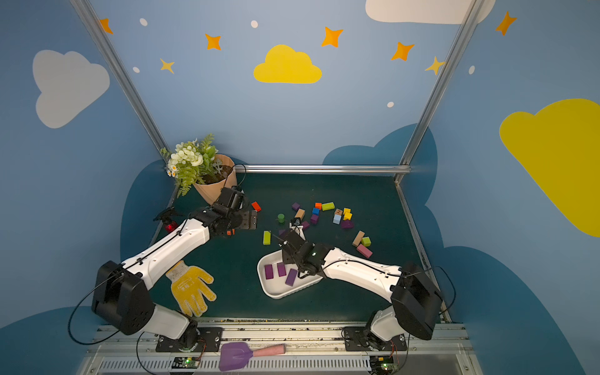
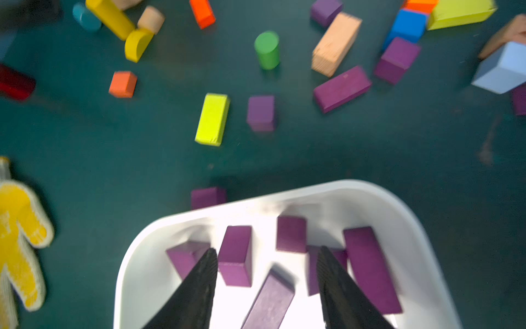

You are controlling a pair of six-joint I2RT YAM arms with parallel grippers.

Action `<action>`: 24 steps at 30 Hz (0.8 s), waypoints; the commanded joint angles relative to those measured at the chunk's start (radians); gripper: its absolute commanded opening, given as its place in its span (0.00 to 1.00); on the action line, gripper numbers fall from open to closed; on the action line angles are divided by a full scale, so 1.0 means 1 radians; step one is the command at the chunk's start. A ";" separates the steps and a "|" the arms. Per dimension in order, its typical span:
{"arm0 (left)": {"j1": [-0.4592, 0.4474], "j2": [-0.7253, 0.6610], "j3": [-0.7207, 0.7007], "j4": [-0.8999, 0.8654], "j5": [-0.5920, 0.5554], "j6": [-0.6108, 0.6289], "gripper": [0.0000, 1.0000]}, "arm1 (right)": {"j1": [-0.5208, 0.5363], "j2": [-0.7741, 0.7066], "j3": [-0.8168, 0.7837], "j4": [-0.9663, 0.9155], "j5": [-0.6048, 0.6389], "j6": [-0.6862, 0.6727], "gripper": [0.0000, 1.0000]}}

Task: Pick purple bricks into the storage bin
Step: Pick up the building block from the center of the board.

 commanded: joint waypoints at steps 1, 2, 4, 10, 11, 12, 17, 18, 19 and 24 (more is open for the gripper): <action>0.004 -0.010 0.023 -0.021 0.039 -0.010 1.00 | -0.076 -0.048 0.015 -0.017 -0.042 -0.028 0.58; 0.003 -0.012 0.023 -0.018 0.054 -0.003 1.00 | -0.104 -0.056 0.019 -0.019 -0.049 -0.033 0.58; 0.005 -0.015 0.024 -0.016 0.081 -0.009 1.00 | -0.173 -0.062 0.031 -0.022 -0.076 -0.041 0.58; 0.001 -0.018 0.024 -0.006 0.155 -0.030 1.00 | -0.397 0.006 0.092 -0.031 -0.178 0.008 0.57; -0.001 -0.021 0.023 -0.003 0.164 -0.033 1.00 | -0.431 0.022 0.100 -0.024 -0.193 0.028 0.57; -0.003 -0.022 0.022 -0.001 0.170 -0.034 1.00 | -0.459 0.037 0.109 -0.019 -0.207 0.054 0.57; -0.037 -0.028 0.025 -0.008 0.172 -0.032 1.00 | -0.579 0.134 0.172 0.049 -0.234 0.127 0.56; -0.048 -0.031 0.023 -0.008 0.167 -0.030 1.00 | -0.600 0.156 0.196 0.044 -0.236 0.135 0.55; -0.057 -0.035 0.023 -0.008 0.166 -0.026 1.00 | -0.618 0.177 0.218 0.045 -0.235 0.136 0.55; -0.109 -0.046 0.023 -0.014 0.159 -0.011 1.00 | -0.685 0.247 0.301 0.001 -0.180 0.075 0.52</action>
